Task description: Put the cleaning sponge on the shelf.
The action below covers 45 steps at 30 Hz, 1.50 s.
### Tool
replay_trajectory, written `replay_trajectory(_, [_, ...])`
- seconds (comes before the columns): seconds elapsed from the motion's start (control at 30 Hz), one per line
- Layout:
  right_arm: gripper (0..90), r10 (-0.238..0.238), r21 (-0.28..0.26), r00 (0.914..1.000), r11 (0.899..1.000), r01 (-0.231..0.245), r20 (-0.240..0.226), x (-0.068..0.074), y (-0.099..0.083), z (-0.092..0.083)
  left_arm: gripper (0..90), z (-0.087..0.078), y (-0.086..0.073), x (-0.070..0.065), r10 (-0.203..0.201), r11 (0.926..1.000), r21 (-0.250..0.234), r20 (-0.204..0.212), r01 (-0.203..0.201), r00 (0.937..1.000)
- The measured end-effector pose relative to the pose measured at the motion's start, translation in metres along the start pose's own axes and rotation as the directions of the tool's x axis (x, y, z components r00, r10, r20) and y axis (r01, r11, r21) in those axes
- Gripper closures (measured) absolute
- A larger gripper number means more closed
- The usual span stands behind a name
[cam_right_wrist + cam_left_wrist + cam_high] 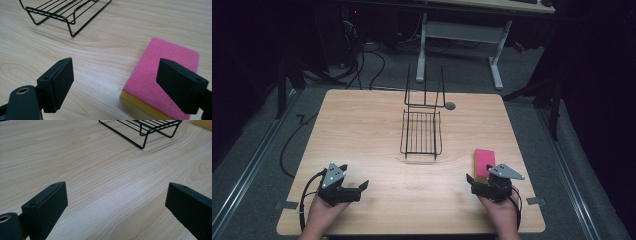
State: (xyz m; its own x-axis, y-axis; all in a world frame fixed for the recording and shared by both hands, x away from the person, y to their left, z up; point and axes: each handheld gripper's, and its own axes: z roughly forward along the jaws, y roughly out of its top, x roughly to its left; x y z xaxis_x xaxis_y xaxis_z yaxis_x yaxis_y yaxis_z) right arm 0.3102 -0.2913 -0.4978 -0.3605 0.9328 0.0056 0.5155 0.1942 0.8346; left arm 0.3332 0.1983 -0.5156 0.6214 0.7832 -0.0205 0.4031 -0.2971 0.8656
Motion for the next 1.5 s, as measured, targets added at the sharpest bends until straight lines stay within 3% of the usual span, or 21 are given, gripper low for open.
replay_trajectory(0.4, [13.1, 0.023, 0.011, 0.9969, 1.000, -0.024, 0.076, -0.012, -0.003, -0.004, 4.5, 0.001, 0.000, -0.001, 0.002, 1.0000, 0.002, 0.004, -0.002, 1.0000])
replay_trajectory(0.7, [0.2, 0.066, 0.034, 0.9893, 0.997, -0.071, 0.130, -0.023, -0.007, 0.000, 4.6, 0.001, 0.000, -0.001, 0.006, 1.0000, 0.001, 0.006, -0.006, 1.0000])
replay_trajectory(0.93, [0.0, 0.071, 0.054, 0.9889, 0.995, -0.079, 0.130, -0.026, -0.010, 0.004, 4.5, 0.001, 0.000, -0.001, 0.007, 1.0000, 0.003, 0.007, -0.007, 1.0000])
replay_trajectory(1.07, [0.0, 0.091, 0.085, 0.9871, 0.991, -0.103, 0.132, -0.028, -0.012, 0.008, 4.5, 0.000, 0.000, -0.001, 0.008, 1.0000, 0.002, 0.006, -0.008, 1.0000])
replay_trajectory(1.5, [1.5, 0.093, 0.154, 0.9861, 0.981, -0.114, 0.137, -0.028, -0.017, 0.022, 4.6, 0.001, 0.000, -0.001, 0.010, 0.9999, 0.005, 0.007, -0.010, 0.9999])
